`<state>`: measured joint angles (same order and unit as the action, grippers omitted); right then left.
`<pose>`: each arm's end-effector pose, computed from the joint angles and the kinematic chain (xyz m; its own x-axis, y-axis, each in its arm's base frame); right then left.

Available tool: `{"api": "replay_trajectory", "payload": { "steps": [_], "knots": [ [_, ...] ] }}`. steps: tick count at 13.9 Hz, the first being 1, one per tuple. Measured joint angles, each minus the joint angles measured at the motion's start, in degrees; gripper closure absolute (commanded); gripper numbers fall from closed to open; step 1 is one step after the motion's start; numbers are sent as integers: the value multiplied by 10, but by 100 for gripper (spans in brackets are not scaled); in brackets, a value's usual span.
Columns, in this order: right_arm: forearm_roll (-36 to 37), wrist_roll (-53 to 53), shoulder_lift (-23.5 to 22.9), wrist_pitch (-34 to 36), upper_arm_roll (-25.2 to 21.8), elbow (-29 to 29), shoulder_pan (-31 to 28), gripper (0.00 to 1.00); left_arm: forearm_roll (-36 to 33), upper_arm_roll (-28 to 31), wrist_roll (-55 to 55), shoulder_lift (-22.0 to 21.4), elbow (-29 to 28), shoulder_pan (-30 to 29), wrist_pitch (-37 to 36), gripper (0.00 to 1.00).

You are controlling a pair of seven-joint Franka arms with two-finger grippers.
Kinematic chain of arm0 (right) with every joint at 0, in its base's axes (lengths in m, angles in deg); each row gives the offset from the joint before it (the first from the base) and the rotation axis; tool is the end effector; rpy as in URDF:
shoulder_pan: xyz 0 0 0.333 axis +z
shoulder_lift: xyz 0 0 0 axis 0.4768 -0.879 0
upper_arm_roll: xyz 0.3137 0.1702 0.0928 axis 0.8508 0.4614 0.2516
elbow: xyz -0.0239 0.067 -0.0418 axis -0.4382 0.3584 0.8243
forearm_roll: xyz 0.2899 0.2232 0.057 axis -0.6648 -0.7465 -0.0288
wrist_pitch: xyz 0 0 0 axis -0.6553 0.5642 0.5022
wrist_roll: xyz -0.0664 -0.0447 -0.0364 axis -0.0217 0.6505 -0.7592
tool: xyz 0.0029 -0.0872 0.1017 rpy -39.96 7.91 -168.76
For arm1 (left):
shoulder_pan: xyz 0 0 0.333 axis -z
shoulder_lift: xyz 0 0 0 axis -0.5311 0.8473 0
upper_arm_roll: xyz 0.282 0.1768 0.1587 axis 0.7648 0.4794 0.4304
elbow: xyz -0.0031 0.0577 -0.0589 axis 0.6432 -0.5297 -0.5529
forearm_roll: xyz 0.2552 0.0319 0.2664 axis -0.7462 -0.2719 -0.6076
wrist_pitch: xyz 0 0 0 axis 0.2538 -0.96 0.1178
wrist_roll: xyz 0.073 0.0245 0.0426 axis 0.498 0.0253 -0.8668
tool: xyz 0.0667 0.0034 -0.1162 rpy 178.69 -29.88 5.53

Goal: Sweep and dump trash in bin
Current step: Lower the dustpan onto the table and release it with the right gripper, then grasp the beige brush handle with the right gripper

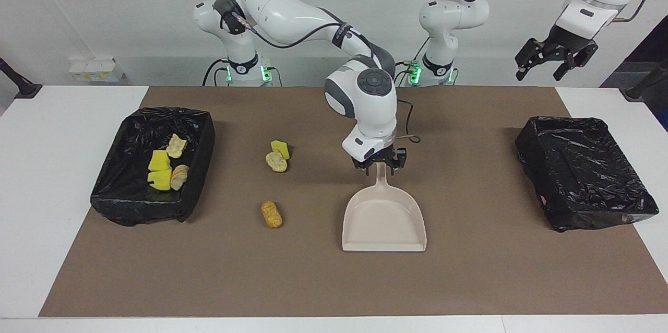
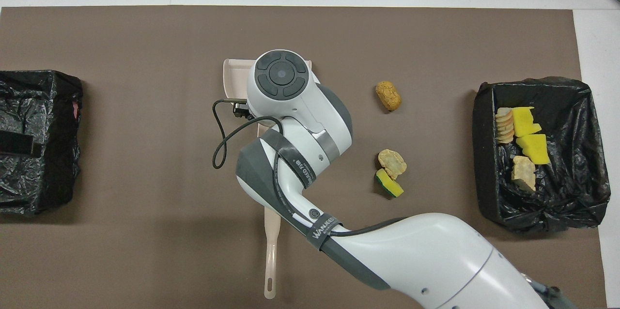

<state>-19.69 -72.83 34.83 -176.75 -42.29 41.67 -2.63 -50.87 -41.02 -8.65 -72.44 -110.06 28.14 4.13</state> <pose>0.6263 0.4586 0.4323 0.9924 -0.1132 0.0488 -0.1033 -0.9798 -0.1712 0.4721 -0.0010 0.6791 0.9992 -0.0375 -0.0131 -0.0372 -0.9990 0.0239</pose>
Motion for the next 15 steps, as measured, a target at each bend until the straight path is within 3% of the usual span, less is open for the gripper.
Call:
{"api": "replay_trajectory", "payload": {
  "steps": [4,8,15],
  "knots": [
    [-37,0,100,48,0,47,-19,7,0,0,0,0,0,0,0,0],
    [-46,-11,213,79,3,193,-14,7,0,0,0,0,0,0,0,0],
    [-78,-16,330,62,6,401,5,7,0,0,0,1,0,0,0,0]
  ]
}}
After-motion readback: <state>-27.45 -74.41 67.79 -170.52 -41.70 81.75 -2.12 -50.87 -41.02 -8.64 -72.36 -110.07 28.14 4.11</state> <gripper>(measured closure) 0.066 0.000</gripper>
